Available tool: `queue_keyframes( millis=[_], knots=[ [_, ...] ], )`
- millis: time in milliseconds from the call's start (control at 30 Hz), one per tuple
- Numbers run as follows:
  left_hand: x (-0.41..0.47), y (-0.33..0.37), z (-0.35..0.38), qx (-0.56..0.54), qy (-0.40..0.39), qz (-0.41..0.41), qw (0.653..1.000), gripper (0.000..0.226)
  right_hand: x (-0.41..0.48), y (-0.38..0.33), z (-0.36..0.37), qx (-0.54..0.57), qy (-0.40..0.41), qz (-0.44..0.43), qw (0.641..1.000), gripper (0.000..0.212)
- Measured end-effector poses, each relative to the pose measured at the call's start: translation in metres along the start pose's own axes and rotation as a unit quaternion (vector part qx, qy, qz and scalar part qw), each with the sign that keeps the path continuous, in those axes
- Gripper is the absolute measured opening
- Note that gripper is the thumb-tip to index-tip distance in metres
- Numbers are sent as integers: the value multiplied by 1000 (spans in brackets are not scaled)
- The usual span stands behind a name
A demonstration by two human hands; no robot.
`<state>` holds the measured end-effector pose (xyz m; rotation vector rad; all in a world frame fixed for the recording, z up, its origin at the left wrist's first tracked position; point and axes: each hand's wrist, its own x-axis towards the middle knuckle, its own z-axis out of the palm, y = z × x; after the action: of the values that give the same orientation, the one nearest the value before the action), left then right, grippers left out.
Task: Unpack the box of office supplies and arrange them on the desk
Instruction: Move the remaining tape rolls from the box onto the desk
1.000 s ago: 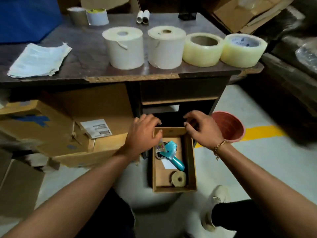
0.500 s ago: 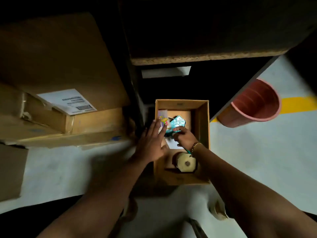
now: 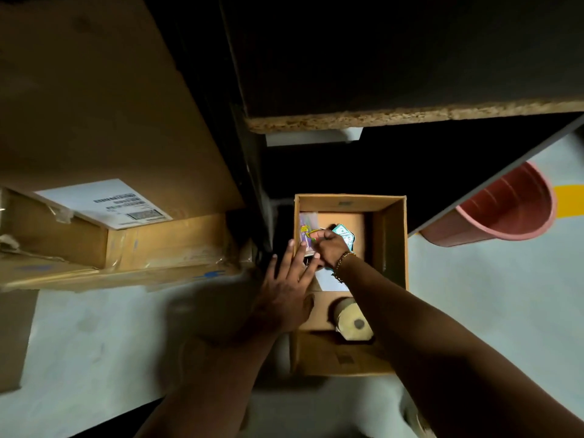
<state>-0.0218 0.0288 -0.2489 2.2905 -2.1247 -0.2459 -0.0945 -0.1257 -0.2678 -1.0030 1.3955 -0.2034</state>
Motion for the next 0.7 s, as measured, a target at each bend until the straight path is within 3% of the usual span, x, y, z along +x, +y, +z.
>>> queue_keyframes(
  millis=[100,233,333,400,467,533,567,633,700],
  knots=[
    [0,0,-3,-25,-17,-11,999,81,-22,1,-18,21,-8,14,1000,28],
    [0,9,-31,-31,-120,-29,992,83,-79,6,-45,60,-22,14,998,29],
    [-5,28,-74,-128,-107,-81,983,79,-127,7,-64,81,-23,5,996,30],
    [-8,44,-102,-303,-98,-153,936,73,-155,5,-73,96,-22,-7,995,29],
    [-11,57,-130,-514,-80,-208,828,60,-184,-2,-80,112,-23,-15,993,28],
    [-17,65,-149,-635,-67,-238,732,42,-215,-13,-83,129,-32,-24,991,31],
    [-24,70,-166,-668,-71,-244,699,39,-232,-19,-85,137,-39,-31,989,31],
    [-40,80,-203,-705,-70,-235,665,42,-266,-31,-86,151,-59,-52,985,31],
    [-56,86,-234,-720,-59,-221,656,45,-297,-41,-84,146,-78,-79,983,31]
  ],
)
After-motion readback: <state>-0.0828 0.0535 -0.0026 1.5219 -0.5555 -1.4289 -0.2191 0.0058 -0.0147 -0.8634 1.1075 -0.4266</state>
